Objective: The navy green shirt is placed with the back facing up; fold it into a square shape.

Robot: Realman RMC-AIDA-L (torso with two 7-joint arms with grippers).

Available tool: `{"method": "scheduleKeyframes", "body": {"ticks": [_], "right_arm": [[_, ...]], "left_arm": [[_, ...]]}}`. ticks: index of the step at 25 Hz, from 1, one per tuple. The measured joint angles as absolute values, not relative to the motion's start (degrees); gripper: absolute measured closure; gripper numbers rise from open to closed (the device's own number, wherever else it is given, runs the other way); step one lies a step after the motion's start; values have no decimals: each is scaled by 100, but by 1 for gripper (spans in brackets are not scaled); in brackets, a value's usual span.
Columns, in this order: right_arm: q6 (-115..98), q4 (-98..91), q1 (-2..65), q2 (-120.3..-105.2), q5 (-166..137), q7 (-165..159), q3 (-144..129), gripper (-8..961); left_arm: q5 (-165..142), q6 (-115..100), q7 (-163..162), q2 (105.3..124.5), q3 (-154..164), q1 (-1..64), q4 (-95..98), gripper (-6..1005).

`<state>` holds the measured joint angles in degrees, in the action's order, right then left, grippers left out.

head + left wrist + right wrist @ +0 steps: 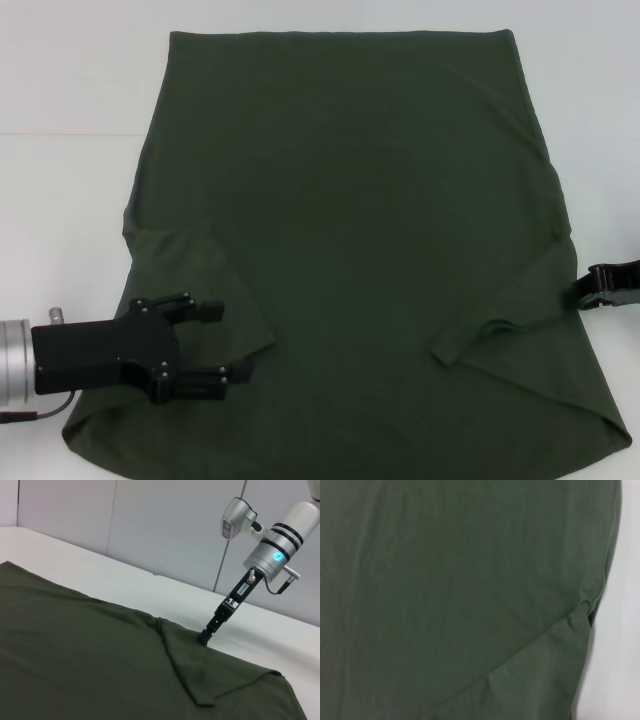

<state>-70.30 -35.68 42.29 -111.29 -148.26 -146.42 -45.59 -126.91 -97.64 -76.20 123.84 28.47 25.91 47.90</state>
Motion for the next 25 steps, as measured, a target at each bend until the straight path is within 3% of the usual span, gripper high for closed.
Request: {"method": "scheduleKeyframes", "body": {"ticks": [12, 25], "right_arm": [[-7068, -3618, 4246, -11117, -14774, -14731, -4482, 892], [-7208, -3625, 4231, -11053, -13662, -14601, -4145, 879]], "left_arm": [[-12691, -9764, -7620, 12376, 2847, 2602, 4790, 128], [-12673, -9765, -7620, 12366, 2834, 2602, 4799, 133]]}}
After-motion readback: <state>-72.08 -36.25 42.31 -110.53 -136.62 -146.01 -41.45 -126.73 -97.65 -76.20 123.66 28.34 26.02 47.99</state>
